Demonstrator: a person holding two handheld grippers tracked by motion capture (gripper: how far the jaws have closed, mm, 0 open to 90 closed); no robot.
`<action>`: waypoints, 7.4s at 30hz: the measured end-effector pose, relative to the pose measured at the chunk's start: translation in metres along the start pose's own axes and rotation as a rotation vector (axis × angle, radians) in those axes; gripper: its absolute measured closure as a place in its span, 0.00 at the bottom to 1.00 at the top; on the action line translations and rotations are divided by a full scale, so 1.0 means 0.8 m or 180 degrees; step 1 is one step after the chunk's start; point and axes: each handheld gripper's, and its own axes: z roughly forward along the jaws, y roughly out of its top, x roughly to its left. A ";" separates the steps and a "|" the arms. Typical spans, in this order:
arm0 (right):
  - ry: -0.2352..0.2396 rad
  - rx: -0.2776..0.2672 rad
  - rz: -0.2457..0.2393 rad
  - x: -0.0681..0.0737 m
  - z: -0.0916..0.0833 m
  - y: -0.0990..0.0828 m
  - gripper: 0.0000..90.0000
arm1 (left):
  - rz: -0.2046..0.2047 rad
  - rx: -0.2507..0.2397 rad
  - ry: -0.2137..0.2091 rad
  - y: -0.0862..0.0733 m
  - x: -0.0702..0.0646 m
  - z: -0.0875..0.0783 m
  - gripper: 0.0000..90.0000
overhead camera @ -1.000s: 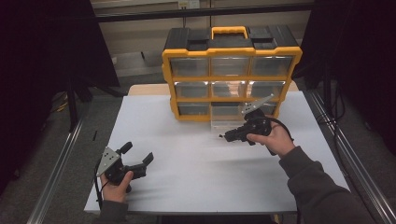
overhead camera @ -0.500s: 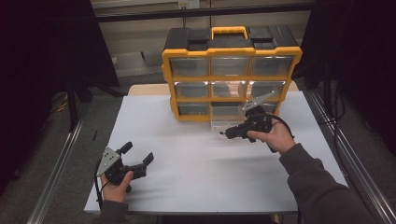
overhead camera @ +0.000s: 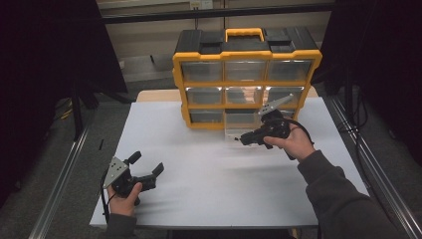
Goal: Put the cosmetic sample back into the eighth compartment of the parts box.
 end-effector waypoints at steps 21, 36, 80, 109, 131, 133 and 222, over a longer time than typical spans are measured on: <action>-0.0043 0.0013 -0.0028 -0.003 -0.002 0.009 0.91 | 0.0058 0.0057 0.0000 0.001 0.002 -0.002 0.02; -0.0072 0.0005 -0.0031 -0.009 -0.003 0.014 0.91 | 0.0014 0.0020 0.0015 0.000 0.000 0.000 0.02; -0.0239 0.0031 -0.0110 -0.025 -0.007 0.041 0.90 | 0.0066 0.0080 0.0019 0.000 0.001 -0.001 0.03; -0.0346 -0.0032 -0.0078 -0.041 -0.006 0.051 0.90 | 0.0016 0.0041 0.0025 0.000 0.000 0.000 0.03; -0.0465 -0.0074 -0.0031 -0.059 -0.009 0.051 0.90 | 0.0039 0.0044 0.0017 0.001 0.001 -0.001 0.03; -0.0466 -0.0086 -0.0019 -0.060 -0.009 0.051 0.90 | 0.0038 0.0044 0.0030 0.001 0.001 -0.001 0.03; -0.0666 -0.0400 0.0260 -0.046 0.001 0.010 0.29 | 0.0104 0.0090 0.0024 0.002 0.000 -0.001 0.03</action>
